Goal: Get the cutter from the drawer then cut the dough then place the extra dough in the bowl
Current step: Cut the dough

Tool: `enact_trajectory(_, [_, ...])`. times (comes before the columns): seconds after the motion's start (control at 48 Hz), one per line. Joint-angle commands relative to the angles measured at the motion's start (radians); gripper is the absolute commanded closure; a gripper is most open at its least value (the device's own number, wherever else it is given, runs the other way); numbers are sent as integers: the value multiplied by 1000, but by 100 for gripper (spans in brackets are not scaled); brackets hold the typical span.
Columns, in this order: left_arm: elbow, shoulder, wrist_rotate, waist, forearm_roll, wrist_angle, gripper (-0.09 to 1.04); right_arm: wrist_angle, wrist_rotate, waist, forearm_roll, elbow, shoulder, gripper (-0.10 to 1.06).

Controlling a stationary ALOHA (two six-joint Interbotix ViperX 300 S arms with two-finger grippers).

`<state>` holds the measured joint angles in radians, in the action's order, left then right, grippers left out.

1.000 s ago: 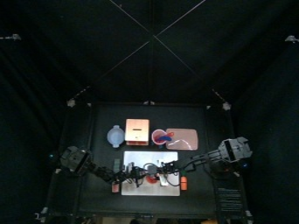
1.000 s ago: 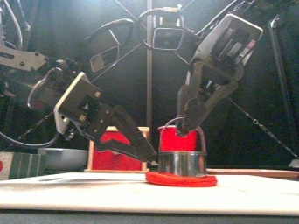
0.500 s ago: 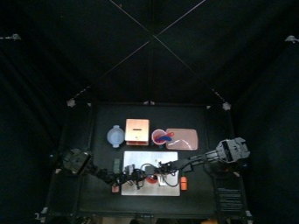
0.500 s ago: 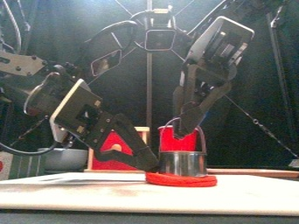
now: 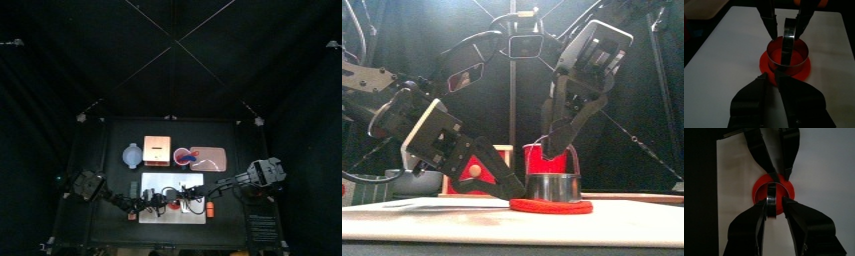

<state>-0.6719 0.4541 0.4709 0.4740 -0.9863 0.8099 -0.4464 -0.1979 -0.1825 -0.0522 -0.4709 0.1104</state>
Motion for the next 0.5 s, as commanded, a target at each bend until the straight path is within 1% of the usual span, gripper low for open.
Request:
enact_trajectory(0.021, [8,2,2,0,-6,-21,31,2,-2,-2,3,23,-21,29])
enact_trajectory(0.167, [8,2,2,0,-8,-21,30,-5,-2,-3,5,28,-21,34])
enact_trajectory(0.438, [3,2,2,0,-12,-21,30,-5,0,-8,-2,38,-28,57])
enact_trajectory(0.5, [3,2,2,0,-12,-21,30,-5,0,-8,-2,40,-37,59])
